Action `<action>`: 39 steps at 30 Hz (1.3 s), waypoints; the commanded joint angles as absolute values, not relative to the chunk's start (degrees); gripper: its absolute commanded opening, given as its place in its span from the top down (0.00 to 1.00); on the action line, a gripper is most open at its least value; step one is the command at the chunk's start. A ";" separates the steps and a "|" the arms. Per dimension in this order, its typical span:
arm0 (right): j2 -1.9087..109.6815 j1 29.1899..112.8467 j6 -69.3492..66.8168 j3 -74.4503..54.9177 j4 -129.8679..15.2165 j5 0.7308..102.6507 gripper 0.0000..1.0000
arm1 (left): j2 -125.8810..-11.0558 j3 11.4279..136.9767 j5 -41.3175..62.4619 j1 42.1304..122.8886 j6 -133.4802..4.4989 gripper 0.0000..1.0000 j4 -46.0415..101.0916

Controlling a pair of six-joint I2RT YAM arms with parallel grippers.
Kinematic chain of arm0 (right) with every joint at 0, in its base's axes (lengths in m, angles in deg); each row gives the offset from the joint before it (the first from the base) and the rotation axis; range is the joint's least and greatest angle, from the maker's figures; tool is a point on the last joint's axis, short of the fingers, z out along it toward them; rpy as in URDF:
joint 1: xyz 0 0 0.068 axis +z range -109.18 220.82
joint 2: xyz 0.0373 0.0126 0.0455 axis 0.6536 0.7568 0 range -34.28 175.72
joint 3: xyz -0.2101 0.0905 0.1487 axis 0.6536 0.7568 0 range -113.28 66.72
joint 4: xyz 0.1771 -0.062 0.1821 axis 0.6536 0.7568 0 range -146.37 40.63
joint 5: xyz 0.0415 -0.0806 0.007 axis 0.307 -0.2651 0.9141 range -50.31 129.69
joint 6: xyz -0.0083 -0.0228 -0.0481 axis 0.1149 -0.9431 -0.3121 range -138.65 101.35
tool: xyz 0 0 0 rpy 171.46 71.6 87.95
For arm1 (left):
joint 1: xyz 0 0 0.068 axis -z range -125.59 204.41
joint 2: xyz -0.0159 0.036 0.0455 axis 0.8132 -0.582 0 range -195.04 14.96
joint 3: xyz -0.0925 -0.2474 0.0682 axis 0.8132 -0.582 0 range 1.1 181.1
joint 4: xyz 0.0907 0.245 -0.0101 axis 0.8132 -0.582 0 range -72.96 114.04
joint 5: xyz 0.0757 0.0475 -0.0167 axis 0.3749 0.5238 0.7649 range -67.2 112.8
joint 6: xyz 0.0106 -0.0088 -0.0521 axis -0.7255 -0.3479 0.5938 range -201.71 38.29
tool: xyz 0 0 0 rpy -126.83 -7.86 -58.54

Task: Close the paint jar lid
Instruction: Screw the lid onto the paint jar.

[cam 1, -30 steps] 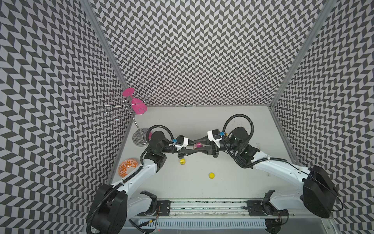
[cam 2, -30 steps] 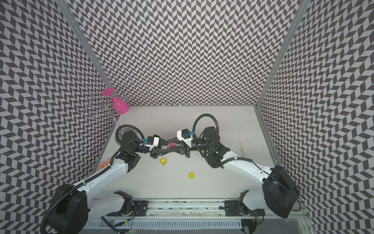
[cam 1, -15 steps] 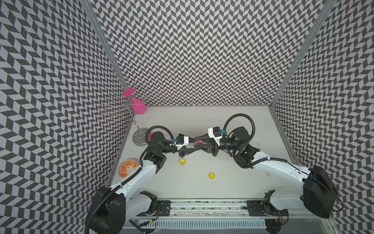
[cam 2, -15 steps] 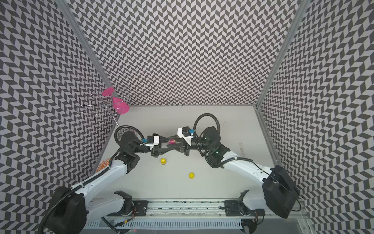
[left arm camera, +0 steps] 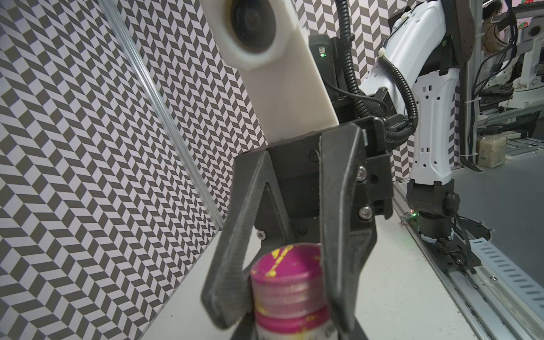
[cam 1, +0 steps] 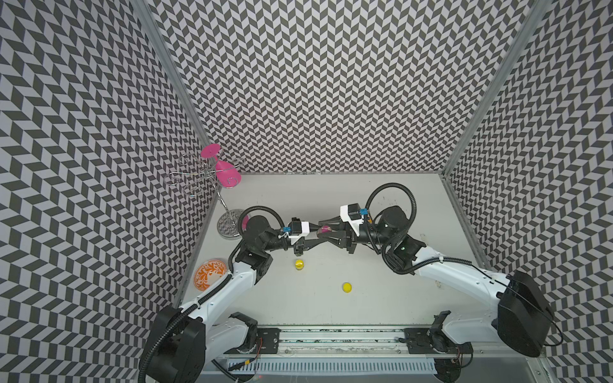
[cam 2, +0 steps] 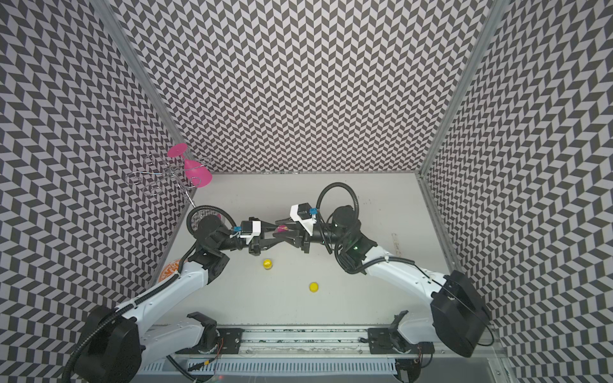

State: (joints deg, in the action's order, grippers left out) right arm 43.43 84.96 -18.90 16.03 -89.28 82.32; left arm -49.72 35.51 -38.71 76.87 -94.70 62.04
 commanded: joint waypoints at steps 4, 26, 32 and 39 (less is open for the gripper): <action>43.40 85.35 -17.89 14.35 -89.86 81.34 0.84 | -48.93 36.53 -37.44 76.56 -97.22 0.77 61.27; 37.85 84.94 -19.84 15.17 -84.77 76.97 0.47 | -49.20 37.31 -33.35 76.59 -100.60 0.78 57.00; 36.03 84.09 -19.80 16.52 -85.44 74.52 0.45 | -49.29 37.45 -33.77 76.64 -101.16 0.78 56.31; 37.12 83.44 -18.86 16.23 -86.44 77.86 0.46 | -49.35 37.42 -34.20 76.65 -101.18 0.78 56.25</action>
